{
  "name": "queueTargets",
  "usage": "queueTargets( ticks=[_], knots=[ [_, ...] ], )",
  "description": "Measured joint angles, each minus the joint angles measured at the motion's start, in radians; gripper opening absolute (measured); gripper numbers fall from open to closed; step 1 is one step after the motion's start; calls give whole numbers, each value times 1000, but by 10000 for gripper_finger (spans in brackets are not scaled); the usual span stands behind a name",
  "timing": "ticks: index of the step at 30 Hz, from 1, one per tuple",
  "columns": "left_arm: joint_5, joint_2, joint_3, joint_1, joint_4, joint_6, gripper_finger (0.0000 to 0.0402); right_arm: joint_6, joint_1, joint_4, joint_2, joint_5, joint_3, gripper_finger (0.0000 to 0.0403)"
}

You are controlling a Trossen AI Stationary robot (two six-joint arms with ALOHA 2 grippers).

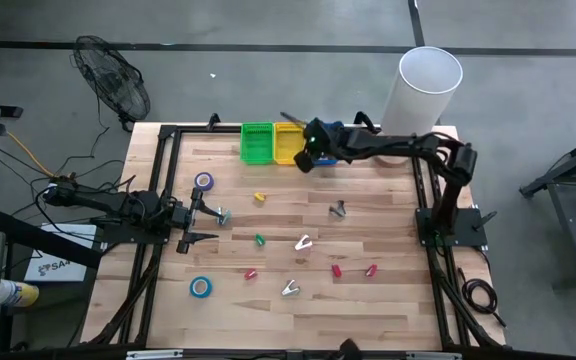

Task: Pick and place Stapler, Stapler remover, tape
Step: Put the yellow tape into the blue bin

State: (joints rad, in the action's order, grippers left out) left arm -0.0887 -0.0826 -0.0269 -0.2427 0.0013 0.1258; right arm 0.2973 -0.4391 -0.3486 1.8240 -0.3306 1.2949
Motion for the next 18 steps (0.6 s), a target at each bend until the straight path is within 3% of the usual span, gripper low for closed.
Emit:
queueTargets(
  ticks=[8, 18],
  knots=[
    [0, 0, 0, 0, 0, 0, 259, 17, -97, 25, 27, 41, 0, 33],
    [0, 0, 0, 0, 0, 0, 259, 17, -142, 80, 81, 85, 0, 41]
  ],
)
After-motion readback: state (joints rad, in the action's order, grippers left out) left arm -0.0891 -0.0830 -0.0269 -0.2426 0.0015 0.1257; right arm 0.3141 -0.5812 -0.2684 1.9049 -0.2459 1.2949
